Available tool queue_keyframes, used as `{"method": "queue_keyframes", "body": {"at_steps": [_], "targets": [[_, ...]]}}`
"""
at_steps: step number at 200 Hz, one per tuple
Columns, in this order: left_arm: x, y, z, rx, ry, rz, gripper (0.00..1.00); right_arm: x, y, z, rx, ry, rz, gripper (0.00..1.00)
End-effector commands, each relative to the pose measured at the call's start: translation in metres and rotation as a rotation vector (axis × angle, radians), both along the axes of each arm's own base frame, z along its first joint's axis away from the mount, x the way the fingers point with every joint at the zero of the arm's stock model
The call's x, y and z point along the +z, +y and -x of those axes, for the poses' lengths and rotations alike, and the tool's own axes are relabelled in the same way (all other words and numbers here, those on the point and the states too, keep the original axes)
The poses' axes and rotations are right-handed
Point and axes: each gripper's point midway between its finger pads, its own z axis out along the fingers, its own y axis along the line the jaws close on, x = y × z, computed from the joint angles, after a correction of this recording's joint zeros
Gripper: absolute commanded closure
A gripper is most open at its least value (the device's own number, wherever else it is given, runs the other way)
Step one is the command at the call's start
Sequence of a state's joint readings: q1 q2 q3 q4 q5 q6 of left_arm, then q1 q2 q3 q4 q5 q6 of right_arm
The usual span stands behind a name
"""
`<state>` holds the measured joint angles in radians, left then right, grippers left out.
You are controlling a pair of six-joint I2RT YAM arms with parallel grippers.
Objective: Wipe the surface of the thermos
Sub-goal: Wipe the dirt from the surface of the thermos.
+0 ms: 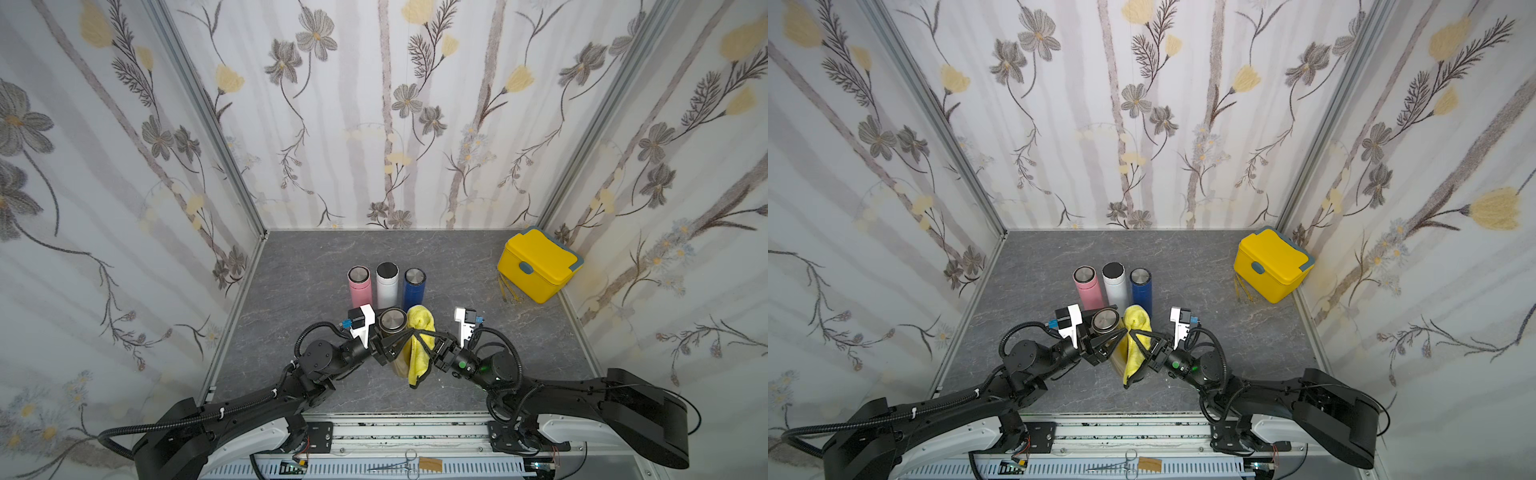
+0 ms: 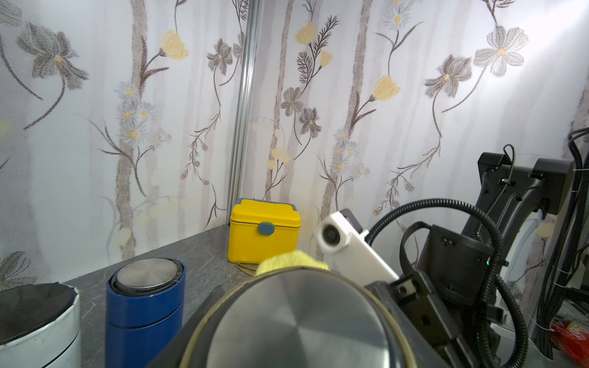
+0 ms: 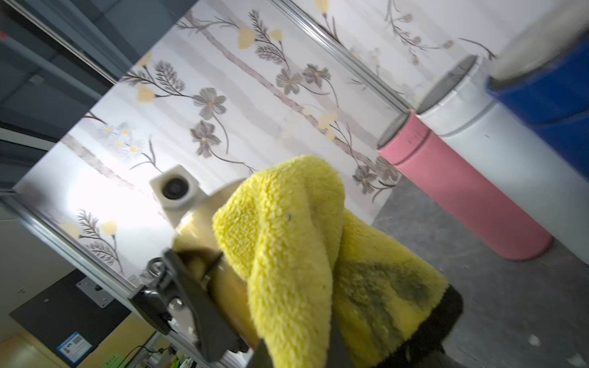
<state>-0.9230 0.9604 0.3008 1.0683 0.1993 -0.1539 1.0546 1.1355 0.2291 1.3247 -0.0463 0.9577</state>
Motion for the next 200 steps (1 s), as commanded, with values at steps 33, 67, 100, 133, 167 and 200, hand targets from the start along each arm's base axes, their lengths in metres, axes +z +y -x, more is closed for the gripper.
{"method": "queue_keyframes", "body": {"at_steps": [33, 67, 100, 133, 167, 200], "targets": [[0.009, -0.003, 0.003, 0.007, -0.103, -0.016, 1.0, -0.039, 0.005, 0.004, 0.023, 0.057, 0.104, 1.0], [0.0, 0.001, 0.016, 0.005, -0.228, -0.032, 1.0, -0.066, -0.009, 0.008, 0.014, 0.088, 0.085, 1.0], [-0.003, 0.002, 0.025, -0.019, -0.283, -0.053, 1.0, -0.04, -0.002, 0.008, 0.024, 0.034, 0.084, 1.0], [-0.007, -0.006, 0.03, -0.067, -0.3, -0.091, 1.0, -0.008, -0.004, 0.008, -0.005, -0.025, 0.084, 1.0], [-0.008, -0.009, 0.038, -0.108, -0.34, -0.1, 1.0, -0.039, 0.001, 0.008, 0.023, 0.037, 0.11, 1.0], [-0.01, -0.012, 0.041, -0.123, -0.37, -0.114, 1.0, -0.066, -0.006, 0.011, 0.033, 0.078, 0.082, 1.0]]}}
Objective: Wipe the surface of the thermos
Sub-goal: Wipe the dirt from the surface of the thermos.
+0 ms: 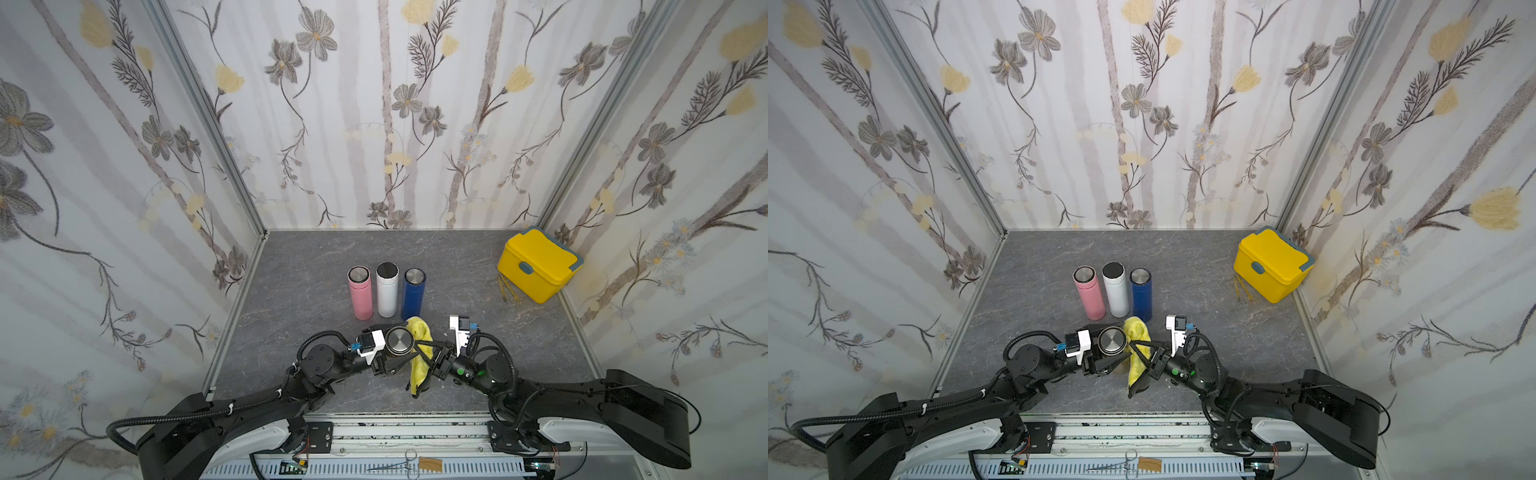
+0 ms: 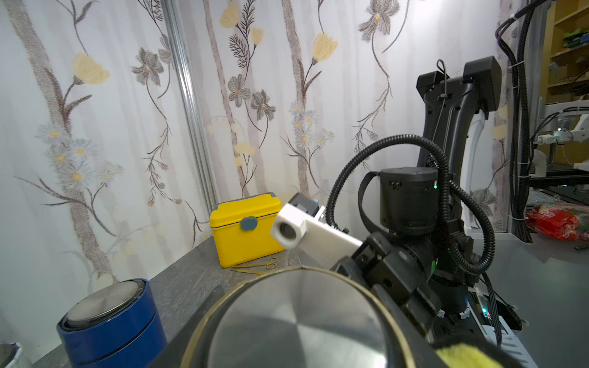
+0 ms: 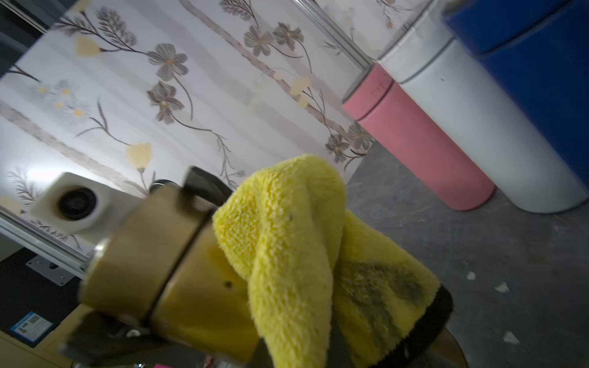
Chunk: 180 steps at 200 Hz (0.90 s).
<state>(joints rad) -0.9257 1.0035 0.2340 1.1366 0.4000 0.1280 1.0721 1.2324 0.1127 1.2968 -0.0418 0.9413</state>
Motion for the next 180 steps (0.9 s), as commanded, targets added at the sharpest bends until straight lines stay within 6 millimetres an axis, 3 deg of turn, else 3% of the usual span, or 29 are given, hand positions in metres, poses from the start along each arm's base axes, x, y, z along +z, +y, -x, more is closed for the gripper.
{"method": "queue_keyframes", "body": {"at_steps": [1, 45, 69, 85, 112, 133, 180], "targets": [[0.021, 0.001, 0.008, -0.026, -0.092, 0.052, 1.0, 0.022, -0.007, 0.006, 0.02, -0.024, -0.14, 1.0], [0.017, -0.005, 0.01, -0.054, -0.103, 0.014, 1.0, 0.064, 0.004, 0.008, 0.064, -0.112, -0.164, 1.0], [0.015, -0.005, 0.012, -0.061, -0.108, 0.004, 1.0, 0.078, -0.001, 0.006, 0.027, -0.144, -0.139, 1.0], [0.015, -0.006, 0.015, -0.076, -0.113, -0.001, 1.0, 0.073, -0.001, 0.006, 0.027, -0.144, -0.13, 1.0], [0.014, -0.008, 0.019, -0.098, -0.134, -0.011, 1.0, 0.033, 0.005, 0.007, 0.057, -0.077, -0.088, 1.0], [0.013, -0.008, 0.02, -0.106, -0.136, -0.023, 1.0, 0.022, -0.005, 0.014, 0.068, -0.076, -0.132, 1.0], [0.013, -0.013, 0.026, -0.154, -0.156, -0.039, 1.0, 0.065, -0.003, 0.022, 0.189, -0.151, -0.265, 1.0]]}}
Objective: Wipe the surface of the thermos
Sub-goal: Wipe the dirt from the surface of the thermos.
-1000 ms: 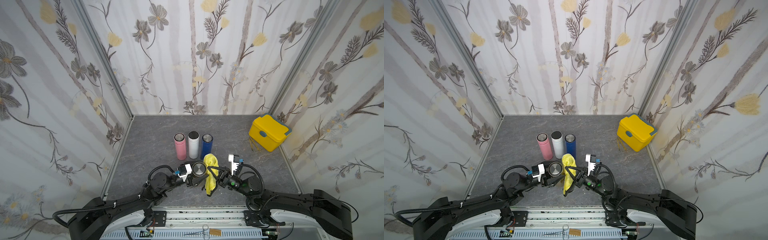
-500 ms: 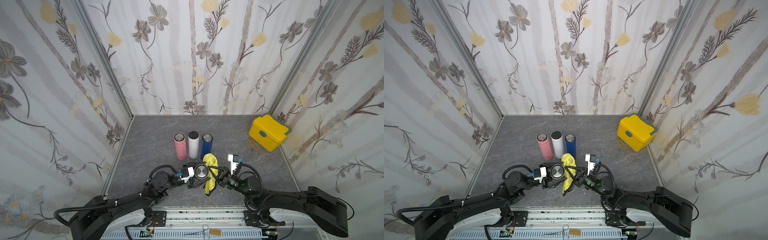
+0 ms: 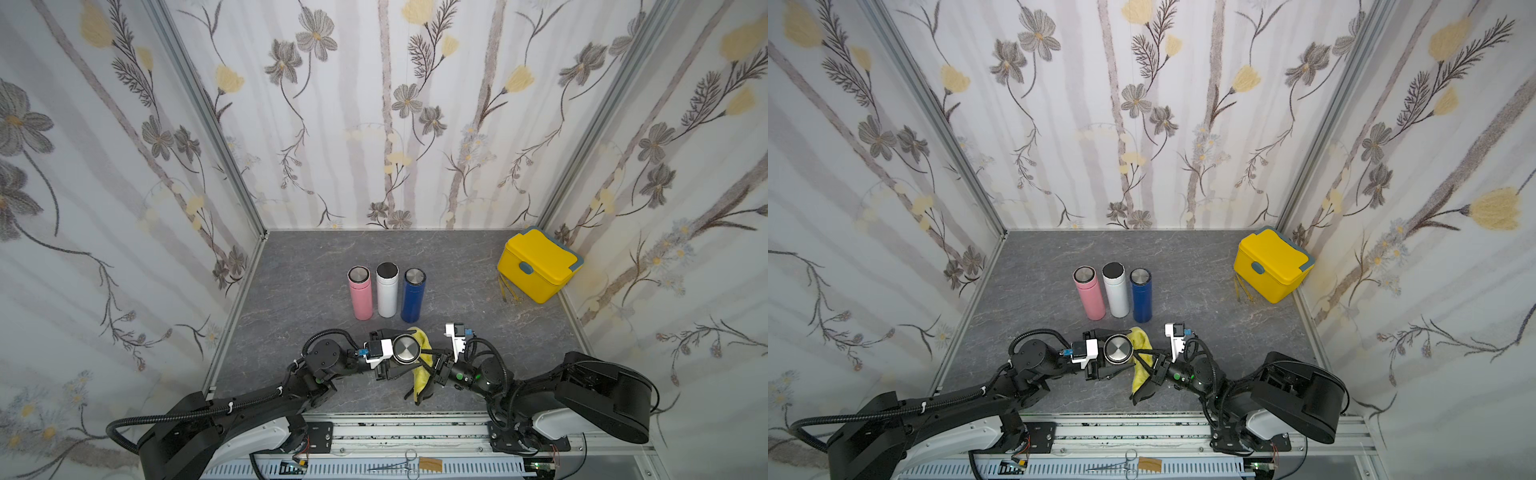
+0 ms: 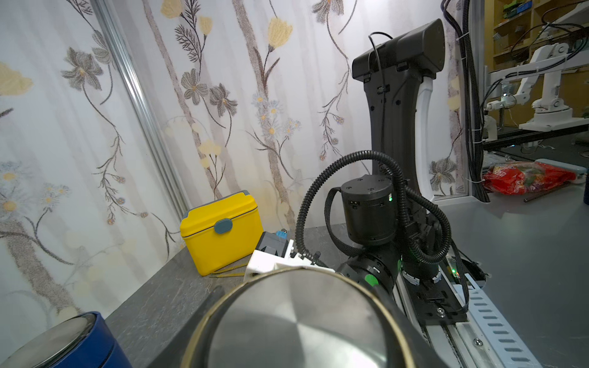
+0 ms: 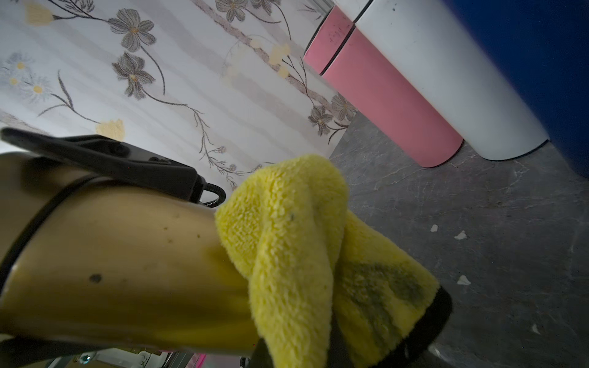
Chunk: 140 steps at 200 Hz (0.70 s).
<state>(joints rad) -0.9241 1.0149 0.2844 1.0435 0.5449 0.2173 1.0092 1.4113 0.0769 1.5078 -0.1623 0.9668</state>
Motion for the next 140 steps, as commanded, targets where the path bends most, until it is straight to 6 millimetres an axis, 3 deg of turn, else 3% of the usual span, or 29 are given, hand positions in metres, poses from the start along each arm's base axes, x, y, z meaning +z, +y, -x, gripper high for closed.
{"method": "queue_keyframes", "body": {"at_steps": [1, 19, 42, 81, 96, 120, 140], "targets": [[0.018, 0.0, 0.009, -0.042, -0.07, 0.045, 1.0, 0.086, -0.002, 0.022, 0.129, -0.16, -0.271, 1.0], [0.017, 0.0, 0.014, -0.07, -0.076, 0.041, 1.0, 0.1, 0.005, 0.02, 0.124, -0.189, -0.234, 1.0], [0.018, 0.001, 0.019, -0.093, -0.09, 0.036, 1.0, 0.091, -0.001, 0.01, 0.048, -0.166, -0.174, 1.0], [0.014, 0.001, 0.025, -0.116, -0.13, 0.013, 1.0, 0.052, 0.003, 0.016, 0.061, -0.122, -0.099, 1.0], [0.012, 0.0, 0.025, -0.12, -0.134, 0.005, 1.0, 0.047, 0.0, 0.019, 0.068, -0.126, -0.117, 1.0], [0.01, -0.001, 0.025, -0.116, -0.15, -0.005, 1.0, 0.056, -0.001, 0.022, 0.096, -0.15, -0.16, 1.0], [0.009, -0.002, 0.024, -0.112, -0.165, -0.014, 1.0, 0.078, 0.004, 0.025, 0.152, -0.192, -0.198, 1.0]]}}
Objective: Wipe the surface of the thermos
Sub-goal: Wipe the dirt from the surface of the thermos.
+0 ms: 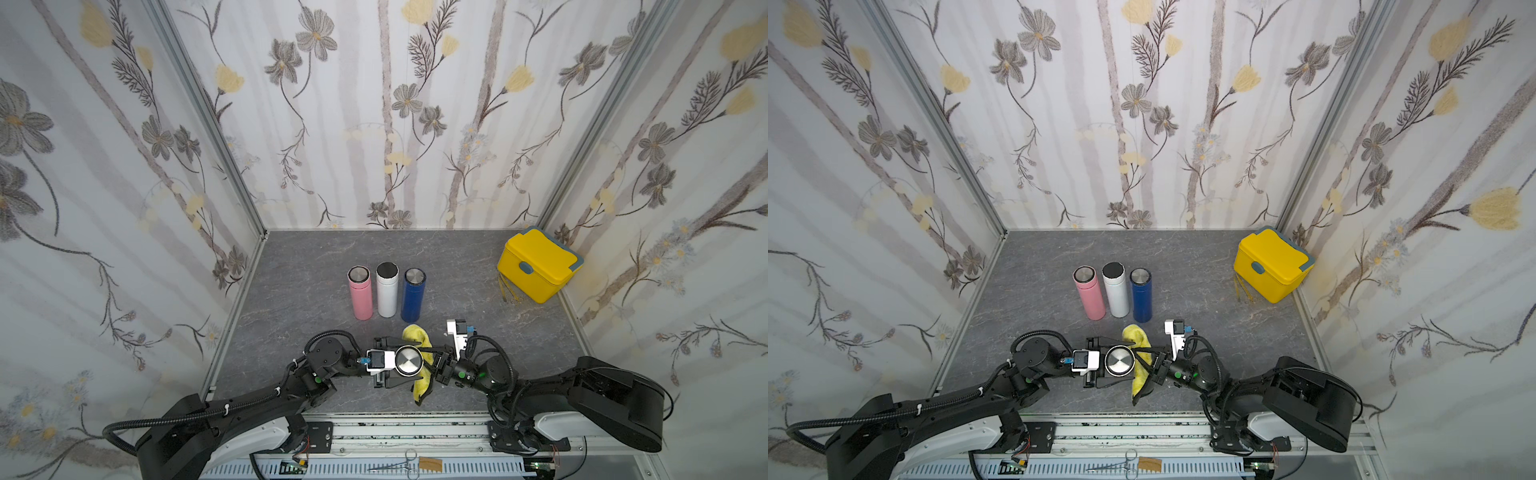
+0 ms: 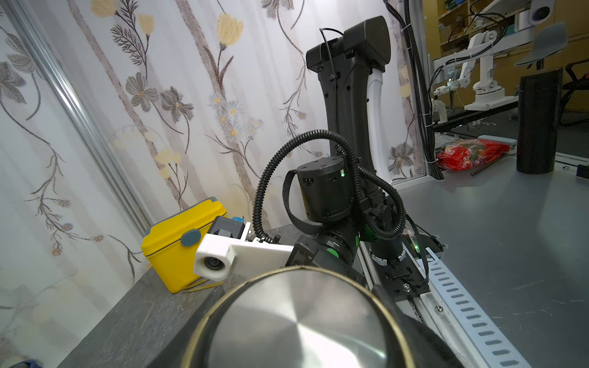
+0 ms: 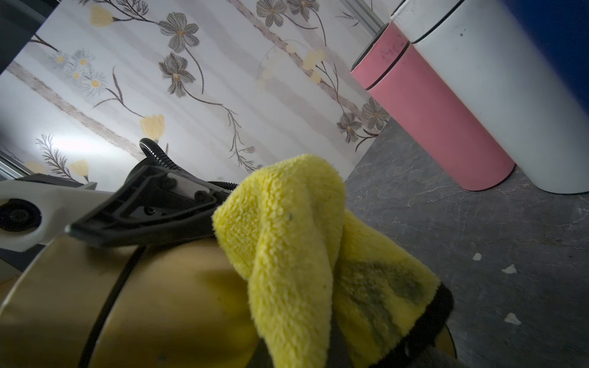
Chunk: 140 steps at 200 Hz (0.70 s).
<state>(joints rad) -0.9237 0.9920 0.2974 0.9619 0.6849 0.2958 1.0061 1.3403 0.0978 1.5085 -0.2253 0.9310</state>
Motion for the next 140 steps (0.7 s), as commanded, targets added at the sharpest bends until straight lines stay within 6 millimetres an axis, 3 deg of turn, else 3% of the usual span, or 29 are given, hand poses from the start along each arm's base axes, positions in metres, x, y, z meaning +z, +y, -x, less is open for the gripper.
{"method": "queue_keyframes", "body": {"at_steps": [1, 23, 35, 56, 80, 109, 122, 140], "targets": [[0.017, 0.001, 0.001, 0.007, -0.091, 0.049, 1.0, 0.049, 0.002, 0.015, 0.104, -0.105, -0.136, 1.0], [0.015, 0.0, 0.0, 0.015, -0.114, 0.039, 1.0, 0.073, 0.003, 0.014, 0.109, -0.141, -0.155, 1.0], [0.013, 0.0, 0.001, 0.014, -0.128, 0.029, 1.0, 0.074, 0.003, 0.009, 0.082, -0.134, -0.131, 1.0], [0.011, 0.0, 0.002, 0.006, -0.15, 0.02, 1.0, 0.061, 0.004, 0.004, 0.055, -0.118, -0.089, 1.0], [0.01, 0.001, 0.003, -0.001, -0.17, 0.02, 1.0, 0.031, 0.003, 0.009, 0.089, -0.071, -0.073, 1.0], [0.014, 0.002, 0.005, -0.022, -0.19, 0.02, 1.0, 0.019, 0.0, 0.016, 0.156, -0.036, -0.125, 1.0], [0.015, 0.003, 0.01, -0.046, -0.203, 0.017, 1.0, 0.02, 0.008, 0.016, 0.195, -0.048, -0.123, 1.0], [0.015, 0.004, 0.013, -0.061, -0.211, 0.014, 1.0, 0.041, 0.012, 0.022, 0.247, -0.106, -0.163, 1.0]]}}
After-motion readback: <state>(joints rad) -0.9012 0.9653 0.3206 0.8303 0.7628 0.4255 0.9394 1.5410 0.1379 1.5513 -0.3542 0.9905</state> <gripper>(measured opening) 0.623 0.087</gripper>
